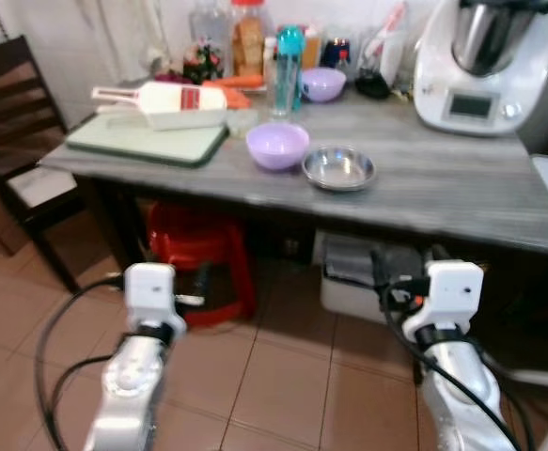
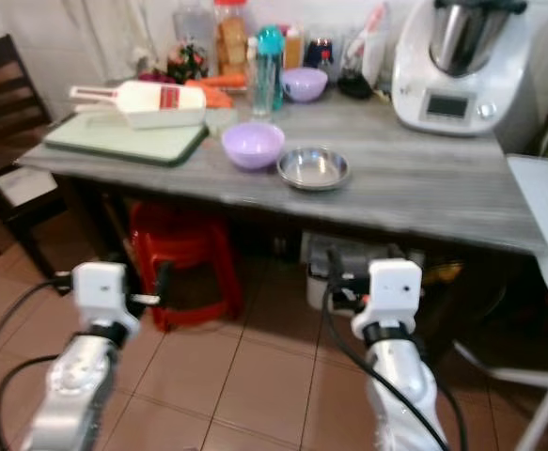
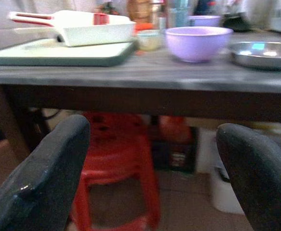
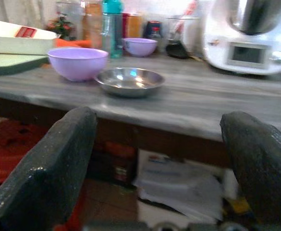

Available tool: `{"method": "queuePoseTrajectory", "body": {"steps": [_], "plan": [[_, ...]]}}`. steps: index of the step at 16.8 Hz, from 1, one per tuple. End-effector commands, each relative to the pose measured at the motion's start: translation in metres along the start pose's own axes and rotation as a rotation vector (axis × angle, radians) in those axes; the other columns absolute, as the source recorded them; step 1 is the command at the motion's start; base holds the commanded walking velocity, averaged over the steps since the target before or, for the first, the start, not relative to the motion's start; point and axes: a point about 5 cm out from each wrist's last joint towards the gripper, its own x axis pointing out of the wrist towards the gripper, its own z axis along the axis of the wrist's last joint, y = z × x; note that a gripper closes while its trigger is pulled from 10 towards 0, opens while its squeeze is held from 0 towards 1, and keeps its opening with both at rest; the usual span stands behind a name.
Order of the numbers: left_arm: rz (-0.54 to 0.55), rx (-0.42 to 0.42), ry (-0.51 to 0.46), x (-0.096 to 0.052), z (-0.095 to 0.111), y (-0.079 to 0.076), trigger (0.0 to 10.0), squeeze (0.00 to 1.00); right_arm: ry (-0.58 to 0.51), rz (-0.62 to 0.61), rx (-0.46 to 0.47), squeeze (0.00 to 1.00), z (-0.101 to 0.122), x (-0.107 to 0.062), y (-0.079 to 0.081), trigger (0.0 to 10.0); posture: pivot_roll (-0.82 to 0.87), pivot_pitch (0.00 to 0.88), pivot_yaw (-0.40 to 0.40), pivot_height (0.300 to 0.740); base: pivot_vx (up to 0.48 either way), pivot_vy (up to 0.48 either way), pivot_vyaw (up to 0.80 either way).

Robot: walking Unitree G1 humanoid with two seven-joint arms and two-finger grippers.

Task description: Setting the table

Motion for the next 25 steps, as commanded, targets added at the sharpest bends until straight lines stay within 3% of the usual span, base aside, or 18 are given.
{"method": "queuePoseTrajectory", "body": {"steps": [1,4,19,25], "plan": [[-0.032,0.015,-0.045,0.004,0.009,0.001,10.0,0.0,-0.017,-0.01,0.011,0.0,0.005,0.004,-0.002,10.0,-0.02,0.0,-0.018,0.74,0.0,0.0,0.0],[-0.052,0.056,-0.066,0.006,0.013,0.002,10.0,0.0,-0.017,-0.008,0.003,0.0,0.005,0.006,-0.005,10.0,-0.02,0.0,-0.019,0.74,0.0,0.0,0.0],[-0.101,0.008,-0.061,0.014,0.009,-0.01,10.0,0.0,-0.026,-0.031,-0.017,0.0,0.008,0.012,-0.013,10.0,-0.05,0.0,-0.014,0.74,0.0,-0.392,0.0],[-0.111,0.005,-0.062,0.014,0.008,-0.011,10.0,0.0,-0.027,-0.026,-0.016,0.0,0.007,0.013,-0.01,10.0,-0.04,0.0,-0.013,0.74,0.0,-0.471,-0.56]]}}
